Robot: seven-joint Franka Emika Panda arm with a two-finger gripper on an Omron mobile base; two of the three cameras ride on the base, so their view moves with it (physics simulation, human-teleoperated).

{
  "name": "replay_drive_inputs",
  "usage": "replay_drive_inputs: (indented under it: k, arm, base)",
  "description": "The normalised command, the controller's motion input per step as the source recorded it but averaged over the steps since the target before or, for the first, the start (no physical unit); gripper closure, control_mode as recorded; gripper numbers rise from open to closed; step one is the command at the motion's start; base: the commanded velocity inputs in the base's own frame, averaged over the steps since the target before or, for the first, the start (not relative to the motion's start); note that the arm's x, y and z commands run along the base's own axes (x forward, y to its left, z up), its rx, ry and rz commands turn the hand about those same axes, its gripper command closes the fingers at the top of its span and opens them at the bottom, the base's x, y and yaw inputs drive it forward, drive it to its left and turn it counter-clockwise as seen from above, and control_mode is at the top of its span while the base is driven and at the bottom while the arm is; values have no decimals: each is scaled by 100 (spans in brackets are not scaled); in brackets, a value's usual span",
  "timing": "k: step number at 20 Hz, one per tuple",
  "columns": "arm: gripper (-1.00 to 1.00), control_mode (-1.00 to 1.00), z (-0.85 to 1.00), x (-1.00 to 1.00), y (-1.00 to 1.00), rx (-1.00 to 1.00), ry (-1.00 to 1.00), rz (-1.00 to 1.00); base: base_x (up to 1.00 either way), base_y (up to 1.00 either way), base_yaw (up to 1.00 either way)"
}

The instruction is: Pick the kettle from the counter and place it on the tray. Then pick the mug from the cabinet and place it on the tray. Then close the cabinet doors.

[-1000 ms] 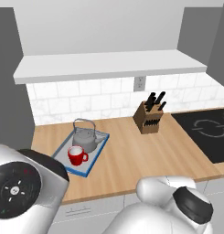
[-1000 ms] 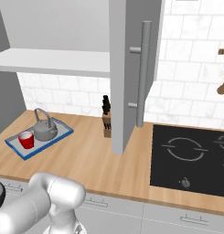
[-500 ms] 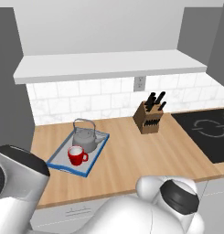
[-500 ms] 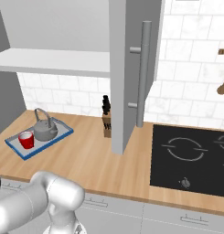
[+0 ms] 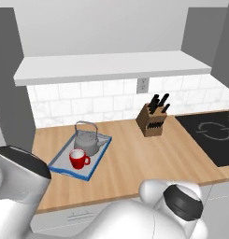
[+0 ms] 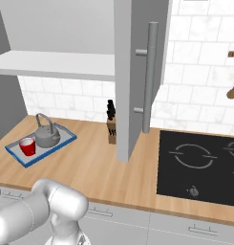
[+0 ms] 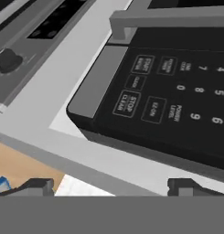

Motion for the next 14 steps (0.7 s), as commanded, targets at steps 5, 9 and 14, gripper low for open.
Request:
replay_drive_inputs:
  k: [5,9,14]
  arm:
    - [-100,-100,0,5,-52,0,-3,-9]
    - [-100,-100,0,15,-61,0,0,-11]
    - [-100,-100,0,26,-63,0,0,-12]
  base:
    - [0,0,0]
    - [0,0,0]
    - [0,0,0]
